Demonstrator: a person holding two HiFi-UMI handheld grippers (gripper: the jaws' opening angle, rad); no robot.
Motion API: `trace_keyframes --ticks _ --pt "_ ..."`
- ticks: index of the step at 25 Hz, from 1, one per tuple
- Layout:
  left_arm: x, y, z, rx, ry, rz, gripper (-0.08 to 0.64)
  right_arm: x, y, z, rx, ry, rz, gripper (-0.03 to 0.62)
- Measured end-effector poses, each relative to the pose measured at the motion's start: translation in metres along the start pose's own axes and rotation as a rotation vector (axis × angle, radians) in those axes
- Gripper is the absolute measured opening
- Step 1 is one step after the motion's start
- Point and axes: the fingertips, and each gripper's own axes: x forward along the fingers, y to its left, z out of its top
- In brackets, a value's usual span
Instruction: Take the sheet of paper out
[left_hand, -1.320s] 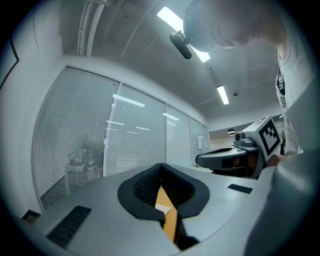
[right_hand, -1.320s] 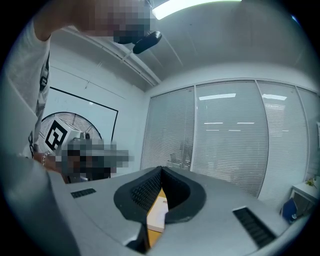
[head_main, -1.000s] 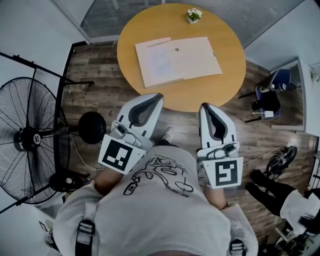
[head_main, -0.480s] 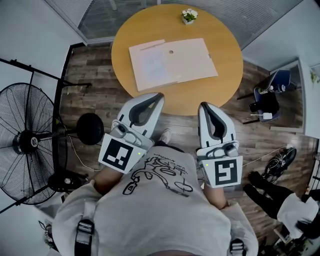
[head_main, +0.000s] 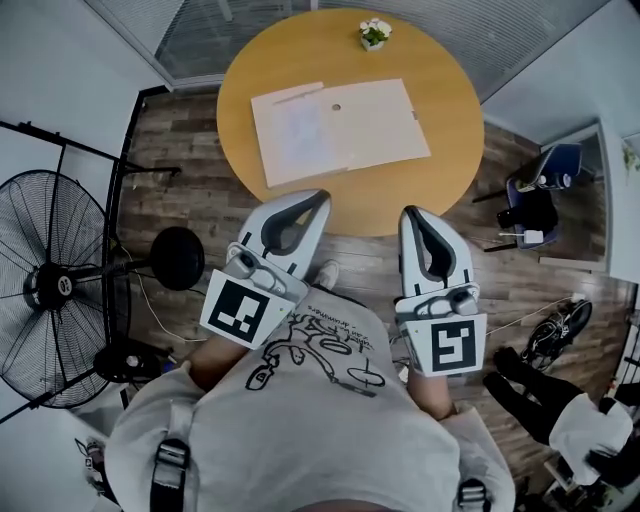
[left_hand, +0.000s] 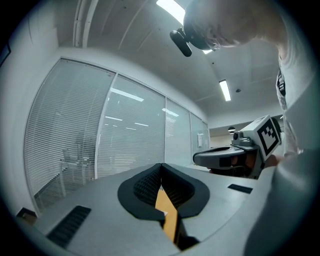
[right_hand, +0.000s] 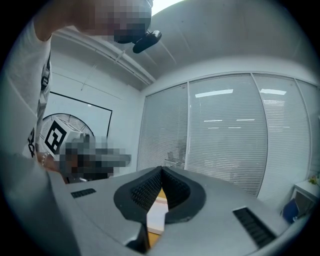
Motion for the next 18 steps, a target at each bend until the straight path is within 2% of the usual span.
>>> trace_keyframes --ticks 6,13,18 --pt "0.011 0.002 0.000 0.000 0.001 -0.002 0.021 0.009 -0.007 0.001 0.033 -0.023 0.001 0.008" --pt "0.021 0.018 -0.003 -0.007 0.005 0.000 0.021 0.025 -0.011 -0.002 0.005 0.003 0.006 0.008" --pt "0.032 0.030 0.001 -0.009 -0.003 -0.003 0.021 0.043 -0.016 0.008 0.041 -0.026 -0.017 0.008"
